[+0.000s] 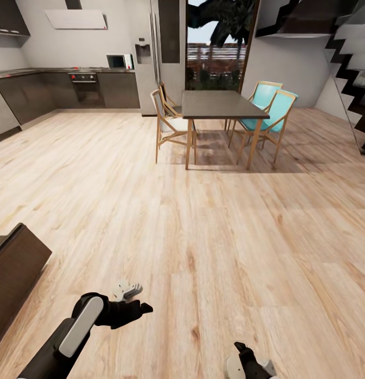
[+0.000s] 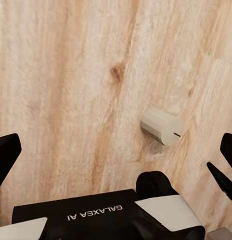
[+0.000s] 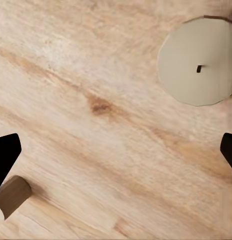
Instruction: Place each of the two pumpkins and all three candles from the living room inside a cabinet in the living room (use any cabinet), then make sure every cabinet is closed, and position the cauldron so it is next to a table in the living room.
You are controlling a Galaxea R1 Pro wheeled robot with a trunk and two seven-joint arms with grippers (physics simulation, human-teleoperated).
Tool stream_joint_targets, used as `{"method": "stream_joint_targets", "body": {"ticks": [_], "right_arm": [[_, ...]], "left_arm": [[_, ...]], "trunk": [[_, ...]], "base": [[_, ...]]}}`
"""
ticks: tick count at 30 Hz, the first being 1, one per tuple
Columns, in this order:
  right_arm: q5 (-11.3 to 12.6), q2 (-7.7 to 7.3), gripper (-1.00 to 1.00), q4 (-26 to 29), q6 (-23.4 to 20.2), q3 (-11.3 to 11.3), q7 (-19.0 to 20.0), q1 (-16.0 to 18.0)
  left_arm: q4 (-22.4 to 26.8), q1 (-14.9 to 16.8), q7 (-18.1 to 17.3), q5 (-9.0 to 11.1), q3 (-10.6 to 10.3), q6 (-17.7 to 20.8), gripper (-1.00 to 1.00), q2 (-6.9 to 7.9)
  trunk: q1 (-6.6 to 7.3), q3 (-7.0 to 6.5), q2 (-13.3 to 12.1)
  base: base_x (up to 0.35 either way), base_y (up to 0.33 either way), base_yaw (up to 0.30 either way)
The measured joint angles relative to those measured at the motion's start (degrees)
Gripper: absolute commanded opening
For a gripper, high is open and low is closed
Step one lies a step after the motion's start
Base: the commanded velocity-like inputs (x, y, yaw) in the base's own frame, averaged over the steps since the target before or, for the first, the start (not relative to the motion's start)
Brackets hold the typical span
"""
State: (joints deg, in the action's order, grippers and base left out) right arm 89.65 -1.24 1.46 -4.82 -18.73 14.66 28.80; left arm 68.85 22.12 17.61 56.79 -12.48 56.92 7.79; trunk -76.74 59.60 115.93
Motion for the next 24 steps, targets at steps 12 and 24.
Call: {"method": "stream_joint_targets", "body": {"ticks": [12, 24], "right_arm": [[-9.1, 0.13, 1.00, 0.3, 3.8, -1.1, -11.7, 0.0], [-9.5, 0.26, 1.00, 0.4, 8.0, -1.3, -11.7, 0.0]], "left_arm": [[0.0, 0.0, 0.0, 0.0, -1.1, 0.0, 1.00, -0.01], [0.0, 0.0, 0.0, 0.0, -1.1, 0.0, 1.00, -0.01]], "trunk": [[-2.64, 2.15, 4.8], [-5.27, 4.31, 9.6]], "base": [[0.000, 0.000, 0.000], [0.000, 0.000, 0.000]]}}
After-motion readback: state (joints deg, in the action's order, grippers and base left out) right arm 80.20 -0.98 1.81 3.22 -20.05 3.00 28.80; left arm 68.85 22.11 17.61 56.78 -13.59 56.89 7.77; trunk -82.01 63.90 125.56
